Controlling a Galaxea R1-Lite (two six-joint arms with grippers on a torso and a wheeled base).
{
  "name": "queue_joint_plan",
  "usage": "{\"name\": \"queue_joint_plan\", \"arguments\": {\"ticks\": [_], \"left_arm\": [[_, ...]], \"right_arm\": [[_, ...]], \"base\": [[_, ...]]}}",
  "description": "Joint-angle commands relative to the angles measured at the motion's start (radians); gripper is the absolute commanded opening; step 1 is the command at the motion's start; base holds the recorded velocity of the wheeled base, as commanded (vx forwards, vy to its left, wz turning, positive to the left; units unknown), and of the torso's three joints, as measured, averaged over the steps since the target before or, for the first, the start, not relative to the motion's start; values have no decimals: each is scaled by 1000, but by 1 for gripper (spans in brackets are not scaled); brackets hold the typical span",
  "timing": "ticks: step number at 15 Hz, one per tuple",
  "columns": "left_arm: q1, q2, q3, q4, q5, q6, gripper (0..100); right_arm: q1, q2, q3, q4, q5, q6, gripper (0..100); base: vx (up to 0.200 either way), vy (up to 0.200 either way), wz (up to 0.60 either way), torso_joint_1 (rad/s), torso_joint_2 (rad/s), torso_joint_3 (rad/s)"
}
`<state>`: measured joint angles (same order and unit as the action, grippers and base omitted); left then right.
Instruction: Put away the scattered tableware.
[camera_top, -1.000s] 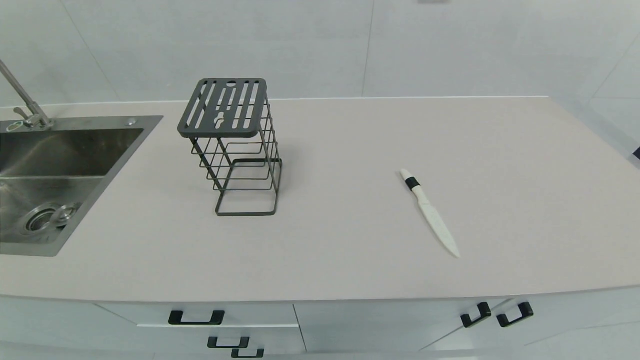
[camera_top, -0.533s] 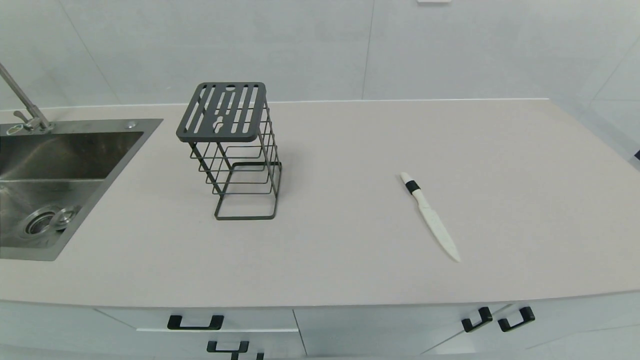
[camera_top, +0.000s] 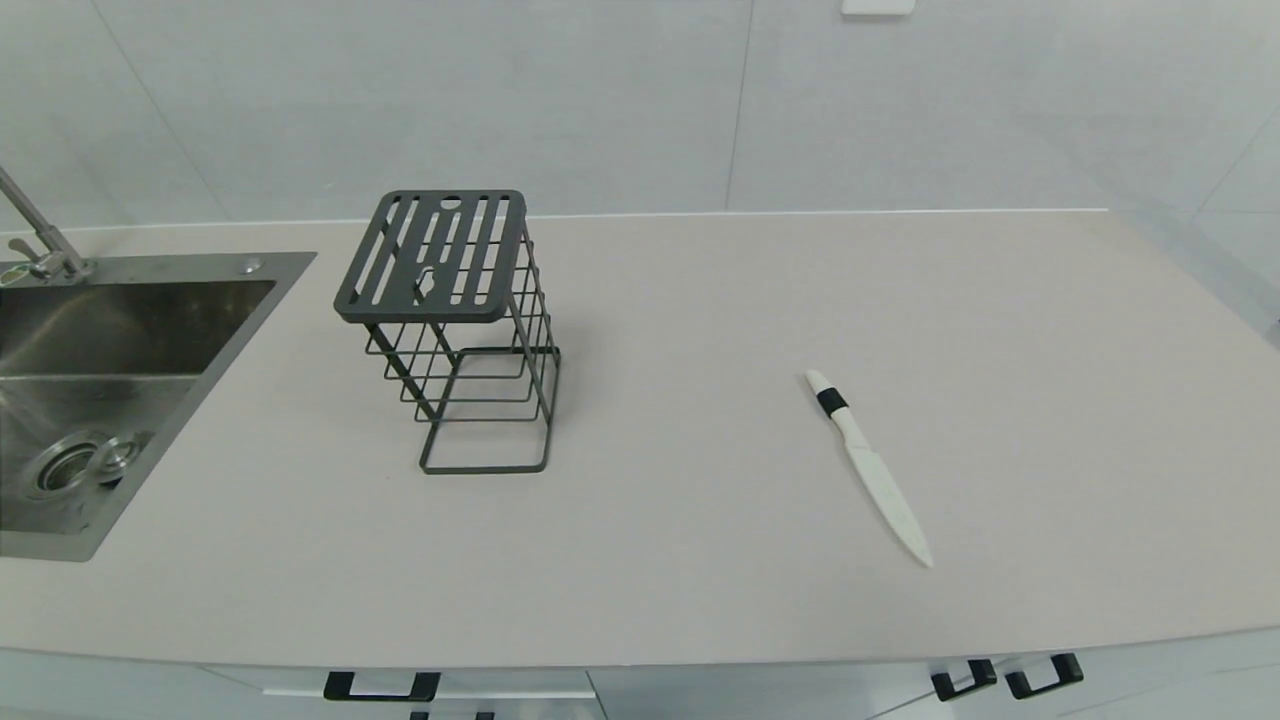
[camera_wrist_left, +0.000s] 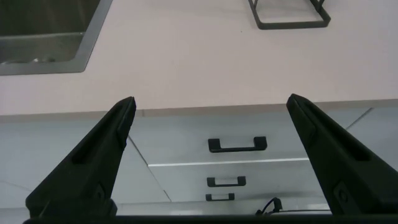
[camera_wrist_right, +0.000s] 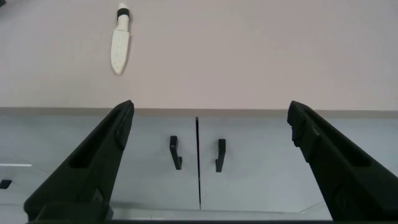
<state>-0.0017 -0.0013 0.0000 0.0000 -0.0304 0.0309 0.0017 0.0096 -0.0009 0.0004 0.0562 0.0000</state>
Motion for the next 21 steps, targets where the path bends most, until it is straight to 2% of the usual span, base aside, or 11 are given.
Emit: {"name": "queue_joint_plan", "arguments": {"ticks": [1, 6, 12, 19, 21], "left_arm": [[0, 1, 0, 0, 0, 0, 100], [0, 1, 0, 0, 0, 0, 100], [0, 1, 0, 0, 1, 0, 100], [0, 1, 0, 0, 0, -2, 100], [0, 1, 0, 0, 0, -11, 100]], "right_arm": [[0, 1, -1, 0, 1, 0, 100], [0, 1, 1, 0, 1, 0, 100], [0, 1, -1, 0, 1, 0, 100], [0, 1, -1, 0, 1, 0, 100], [0, 1, -1, 0, 1, 0, 100]], "base": [[0, 0, 0, 207, -447, -227], [0, 0, 0, 258, -548, -281], [0, 0, 0, 19, -45, -23], [0, 0, 0, 272, -58, 207], [0, 0, 0, 200, -56, 124]]}}
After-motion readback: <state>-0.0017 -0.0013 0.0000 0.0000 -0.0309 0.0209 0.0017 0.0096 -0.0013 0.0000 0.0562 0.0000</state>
